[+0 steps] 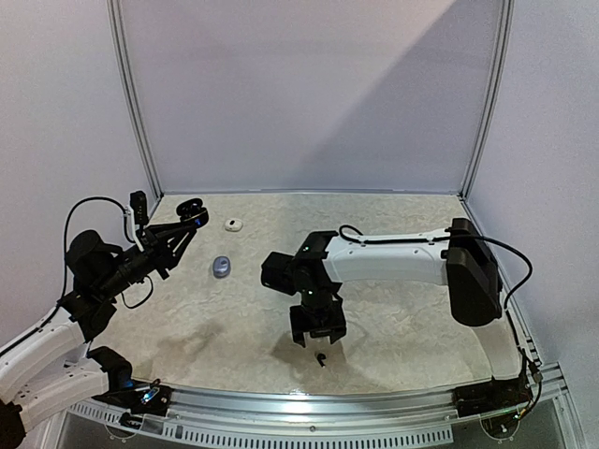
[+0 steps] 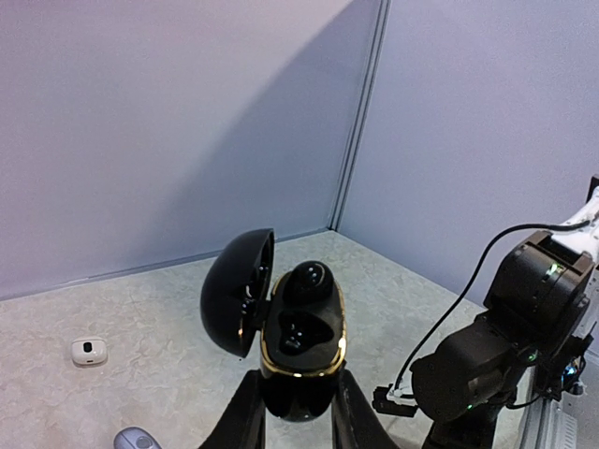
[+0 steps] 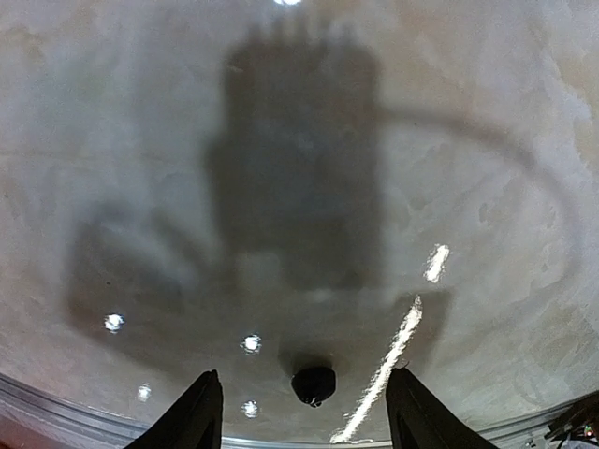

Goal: Insert the wireless bluetooth earbuds into the charging case

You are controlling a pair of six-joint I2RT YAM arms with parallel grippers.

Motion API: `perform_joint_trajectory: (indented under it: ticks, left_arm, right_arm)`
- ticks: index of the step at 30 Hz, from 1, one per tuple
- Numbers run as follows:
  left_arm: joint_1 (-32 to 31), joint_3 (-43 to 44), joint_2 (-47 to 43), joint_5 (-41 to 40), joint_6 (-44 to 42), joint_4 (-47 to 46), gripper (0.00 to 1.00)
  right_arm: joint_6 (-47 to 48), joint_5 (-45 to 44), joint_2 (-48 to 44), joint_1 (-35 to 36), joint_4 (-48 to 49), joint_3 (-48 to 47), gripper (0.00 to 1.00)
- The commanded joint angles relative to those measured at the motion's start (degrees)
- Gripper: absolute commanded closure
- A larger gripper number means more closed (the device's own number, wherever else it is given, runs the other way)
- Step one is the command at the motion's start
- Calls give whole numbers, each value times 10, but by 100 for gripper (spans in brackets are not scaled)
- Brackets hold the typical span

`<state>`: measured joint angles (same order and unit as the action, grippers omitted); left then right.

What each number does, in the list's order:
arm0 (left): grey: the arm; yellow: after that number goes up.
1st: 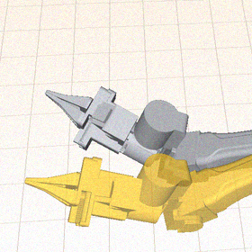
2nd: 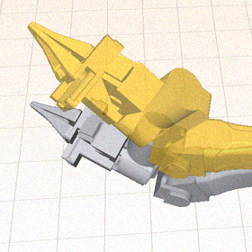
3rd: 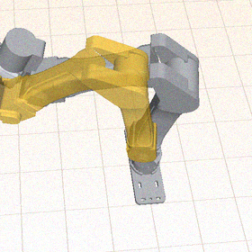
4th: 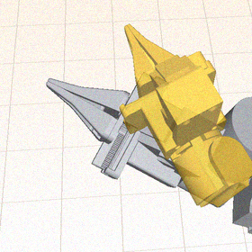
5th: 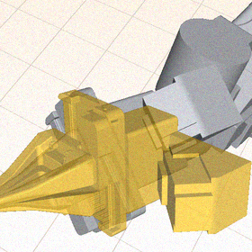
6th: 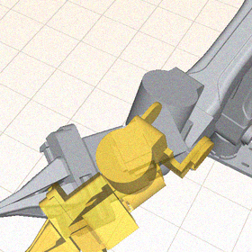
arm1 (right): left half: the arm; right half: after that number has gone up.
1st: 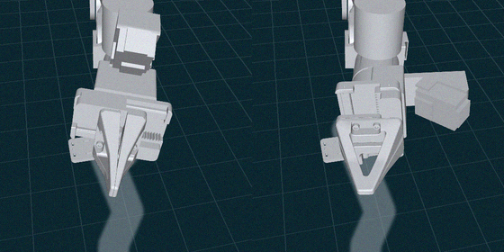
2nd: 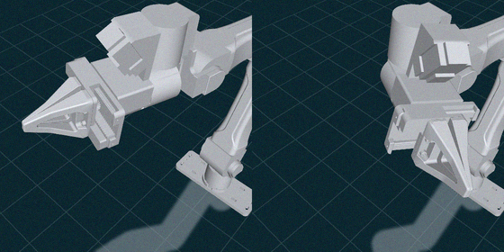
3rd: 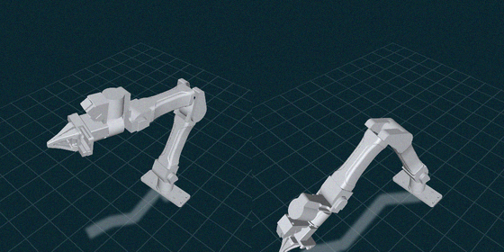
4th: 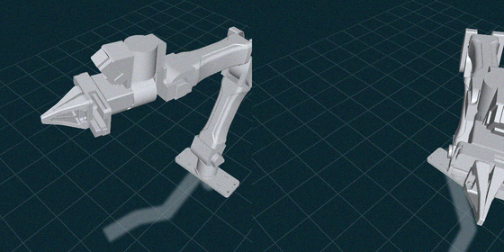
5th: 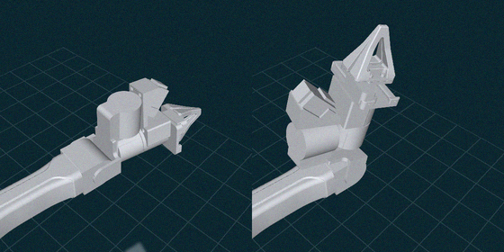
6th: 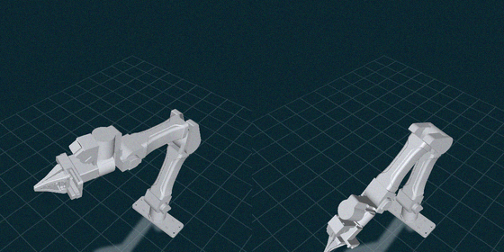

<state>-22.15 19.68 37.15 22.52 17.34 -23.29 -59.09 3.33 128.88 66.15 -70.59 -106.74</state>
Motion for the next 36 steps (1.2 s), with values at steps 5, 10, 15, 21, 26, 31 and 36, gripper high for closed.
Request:
perform_joint_trajectory:
  ticks: [5,10,15,21,26,31,36]
  left_arm:
    - [-6,-3,0,5,-3,-11,100]
    - [-6,-3,1,4,-4,-11,100]
    - [-6,-3,1,4,-5,-11,100]
    - [-7,-3,2,4,-4,-11,100]
    - [-6,-3,2,4,-2,-12,100]
    - [-6,-4,3,5,-2,-13,100]
    - [-6,-4,3,5,-1,-13,100]
  right_arm:
    - [-30,54,16,1,55,76,53]
    - [-16,65,27,1,74,74,67]
    - [-13,67,29,2,63,75,70]
    - [-7,69,32,10,43,64,70]
    - [5,68,45,20,24,46,70]
    - [19,59,46,21,19,40,71]
    - [38,43,48,21,13,40,74]
